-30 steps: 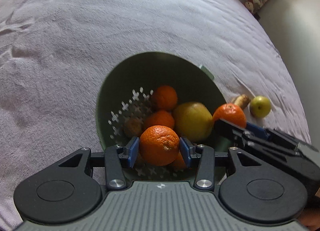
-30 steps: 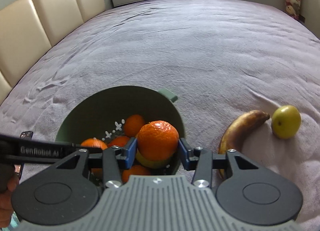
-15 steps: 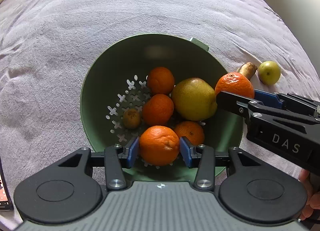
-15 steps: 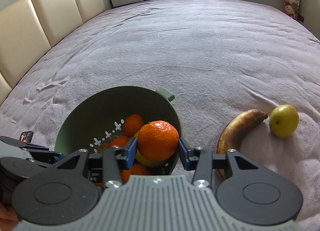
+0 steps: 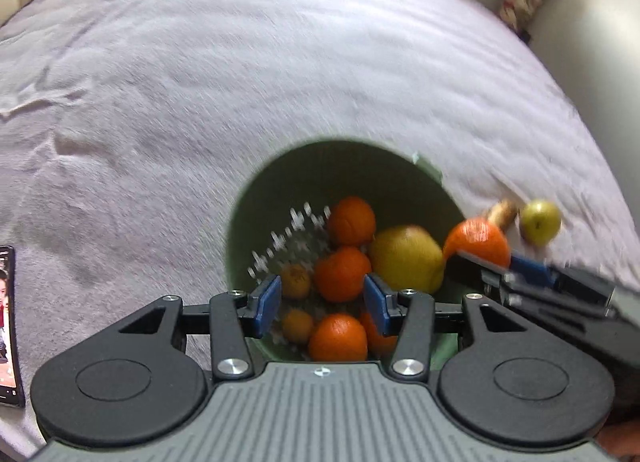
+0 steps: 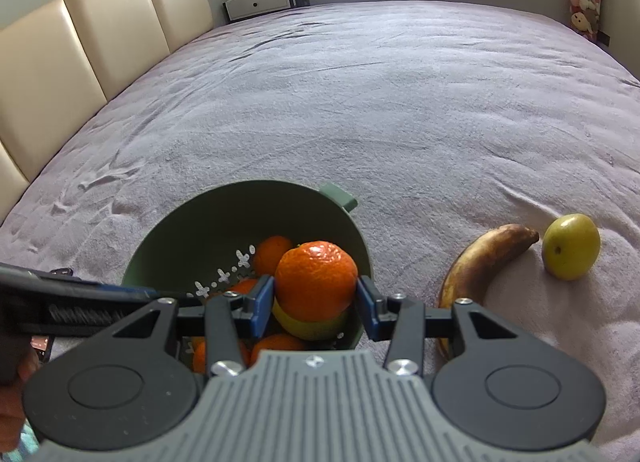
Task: Organize fruits
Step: 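Open the left tool to drop its tangerine into the colander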
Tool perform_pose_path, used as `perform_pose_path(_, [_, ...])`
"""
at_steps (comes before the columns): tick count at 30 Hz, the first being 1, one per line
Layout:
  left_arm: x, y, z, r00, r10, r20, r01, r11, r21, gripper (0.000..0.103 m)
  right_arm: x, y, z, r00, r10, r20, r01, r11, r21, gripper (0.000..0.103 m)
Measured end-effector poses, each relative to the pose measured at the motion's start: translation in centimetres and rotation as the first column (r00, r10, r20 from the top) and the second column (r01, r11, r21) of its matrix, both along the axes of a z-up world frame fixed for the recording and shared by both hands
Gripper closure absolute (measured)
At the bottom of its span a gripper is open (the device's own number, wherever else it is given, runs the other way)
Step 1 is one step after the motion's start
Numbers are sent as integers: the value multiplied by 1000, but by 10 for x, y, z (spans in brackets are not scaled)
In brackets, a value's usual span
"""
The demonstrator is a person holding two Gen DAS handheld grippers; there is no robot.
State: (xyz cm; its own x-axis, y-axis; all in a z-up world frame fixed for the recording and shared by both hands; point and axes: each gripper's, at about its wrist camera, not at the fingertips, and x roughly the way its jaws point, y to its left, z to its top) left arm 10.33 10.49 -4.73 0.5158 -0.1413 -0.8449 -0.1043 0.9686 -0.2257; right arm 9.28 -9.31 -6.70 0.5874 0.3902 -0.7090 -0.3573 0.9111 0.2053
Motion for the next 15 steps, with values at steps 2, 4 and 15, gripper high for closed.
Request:
perform_pose_path(2, [-1,3,6,999,28,38,-28,1000,-4,47,0,3,0,1000,13,7,-13,1000,5,61])
perform_pose_path(4, [-1,8,10,997,53,62,-52,999,-8,47,0,8,1,999,32,15,-33,999,9,61])
perform_pose_path(15, [3,42,16,975,206,85,-200,977,-70,47,-1,51,-2,975,207,82,-206,978,-18,61])
